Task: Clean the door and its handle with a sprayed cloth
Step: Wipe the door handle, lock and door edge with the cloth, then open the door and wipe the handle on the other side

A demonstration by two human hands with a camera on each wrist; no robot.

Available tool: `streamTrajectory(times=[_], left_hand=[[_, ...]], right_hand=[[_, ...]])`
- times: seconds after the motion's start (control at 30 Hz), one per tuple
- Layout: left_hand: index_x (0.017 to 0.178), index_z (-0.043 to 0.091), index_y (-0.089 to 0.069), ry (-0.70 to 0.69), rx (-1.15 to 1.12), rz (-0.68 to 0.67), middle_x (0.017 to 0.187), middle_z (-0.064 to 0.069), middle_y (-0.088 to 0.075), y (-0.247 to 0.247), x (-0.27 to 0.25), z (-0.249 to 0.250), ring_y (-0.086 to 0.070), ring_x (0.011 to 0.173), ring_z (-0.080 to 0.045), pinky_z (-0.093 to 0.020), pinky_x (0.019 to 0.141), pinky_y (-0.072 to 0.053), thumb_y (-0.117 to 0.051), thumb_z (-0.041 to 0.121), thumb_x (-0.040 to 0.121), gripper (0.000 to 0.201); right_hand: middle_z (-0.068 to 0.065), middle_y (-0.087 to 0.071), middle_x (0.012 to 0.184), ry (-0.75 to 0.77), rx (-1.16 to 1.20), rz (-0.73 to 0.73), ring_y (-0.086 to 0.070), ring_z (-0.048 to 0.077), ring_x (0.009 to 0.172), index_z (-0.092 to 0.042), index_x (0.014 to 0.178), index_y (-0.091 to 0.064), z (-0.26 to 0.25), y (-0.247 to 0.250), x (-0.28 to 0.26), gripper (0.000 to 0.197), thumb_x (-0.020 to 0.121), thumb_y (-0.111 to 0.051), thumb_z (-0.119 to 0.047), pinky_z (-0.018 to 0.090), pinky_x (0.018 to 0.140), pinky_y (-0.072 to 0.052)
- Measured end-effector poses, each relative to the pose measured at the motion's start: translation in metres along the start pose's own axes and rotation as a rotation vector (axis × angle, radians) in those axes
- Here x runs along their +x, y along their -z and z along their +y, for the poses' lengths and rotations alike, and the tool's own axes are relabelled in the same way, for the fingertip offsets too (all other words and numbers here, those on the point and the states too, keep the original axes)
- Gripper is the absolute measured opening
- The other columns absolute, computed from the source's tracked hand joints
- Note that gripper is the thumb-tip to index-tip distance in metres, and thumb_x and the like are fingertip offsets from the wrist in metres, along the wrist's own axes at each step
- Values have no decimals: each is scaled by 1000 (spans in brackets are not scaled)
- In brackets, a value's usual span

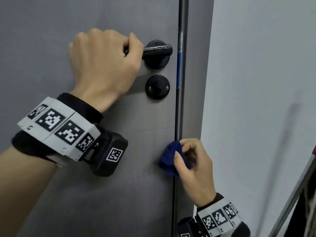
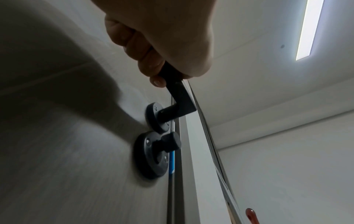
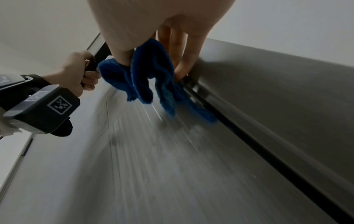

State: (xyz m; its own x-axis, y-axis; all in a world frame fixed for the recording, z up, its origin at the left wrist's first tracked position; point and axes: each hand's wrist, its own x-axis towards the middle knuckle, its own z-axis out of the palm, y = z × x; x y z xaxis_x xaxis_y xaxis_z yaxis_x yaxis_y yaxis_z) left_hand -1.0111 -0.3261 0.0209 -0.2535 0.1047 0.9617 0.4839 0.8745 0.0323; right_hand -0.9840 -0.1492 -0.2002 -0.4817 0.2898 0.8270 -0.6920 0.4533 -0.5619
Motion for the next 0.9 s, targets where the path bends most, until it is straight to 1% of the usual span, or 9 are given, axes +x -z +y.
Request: streamTrajectory(times=[0.2, 0.3, 0.33, 0.4, 0.53, 0.63, 0.7, 0.77, 0.9], left_hand=[[56, 9, -28, 60, -105, -59, 50, -11, -30, -4, -5, 1, -40, 55, -41, -38, 56, -19, -29, 42, 100, 55], [59, 8, -37, 80, -266, -145, 50, -8, -34, -6, -9, 0, -38, 48, -32, -38, 57, -38, -27, 40, 102, 54], [61, 6, -44, 92, -308, -168, 50, -9, -35, -7, -10, -1, -39, 48, -33, -45, 59, -41, -25, 40, 103, 57], [64, 3, -55, 116, -312, -192, 49, -11, -40, -7, -13, -2, -40, 46, -34, -52, 54, -36, -27, 35, 106, 60], [59, 1, -58, 204, -360, -157, 44, 0, -40, -3, -22, 9, -30, 36, -18, -26, 44, -26, -37, 13, 103, 51], [60, 5, -58, 377, -424, -259, 47, 7, -40, -4, -23, 17, -33, 42, -18, -14, 47, -28, -31, 20, 101, 52], [60, 7, -56, 458, -442, -360, 48, 6, -42, 1, -21, 19, -36, 42, -14, -16, 45, -25, -29, 27, 100, 52], [59, 12, -49, 490, -425, -455, 49, 7, -40, 10, -17, 22, -38, 42, -16, -23, 44, -21, -28, 30, 99, 48], [63, 13, -48, 557, -356, -714, 54, 2, -49, 43, 0, 28, -47, 47, -24, -25, 48, -27, -22, 40, 96, 49]], right_hand=[[-9, -63, 93, 39, 59, 74, -63, 17, 78, -25, 87, -53, -3, 5, 19, 18, 86, -68, -14, 23, 69, -51], [-9, -63, 91, -54, 63, 81, -62, 18, 76, -29, 85, -52, -11, 5, 25, 17, 83, -66, -18, 23, 69, -49], [-9, -64, 91, -107, 59, 74, -62, 17, 76, -25, 84, -52, -14, 6, 27, 15, 83, -66, -18, 23, 69, -49], [-8, -64, 89, -212, 50, 59, -60, 17, 75, -17, 82, -52, -21, 7, 32, 14, 83, -67, -20, 23, 68, -48], [-5, -65, 86, -391, 19, 14, -60, 15, 74, -19, 81, -53, -50, 14, 45, 14, 82, -66, -23, 22, 68, -48], [-6, -67, 86, -547, -37, -23, -63, 14, 76, -20, 82, -57, -78, 30, 60, 13, 83, -69, -19, 21, 68, -49], [-9, -68, 86, -653, -59, -18, -63, 11, 76, -21, 82, -59, -101, 44, 71, 20, 87, -72, -6, 22, 68, -50], [-9, -70, 87, -727, -69, -6, -65, 13, 77, -26, 83, -60, -127, 60, 85, 27, 90, -69, -1, 28, 69, -53], [7, -69, 89, -846, -22, -5, -68, 39, 76, -26, 90, -59, -180, 88, 116, 24, 97, -59, -4, 60, 68, -56]])
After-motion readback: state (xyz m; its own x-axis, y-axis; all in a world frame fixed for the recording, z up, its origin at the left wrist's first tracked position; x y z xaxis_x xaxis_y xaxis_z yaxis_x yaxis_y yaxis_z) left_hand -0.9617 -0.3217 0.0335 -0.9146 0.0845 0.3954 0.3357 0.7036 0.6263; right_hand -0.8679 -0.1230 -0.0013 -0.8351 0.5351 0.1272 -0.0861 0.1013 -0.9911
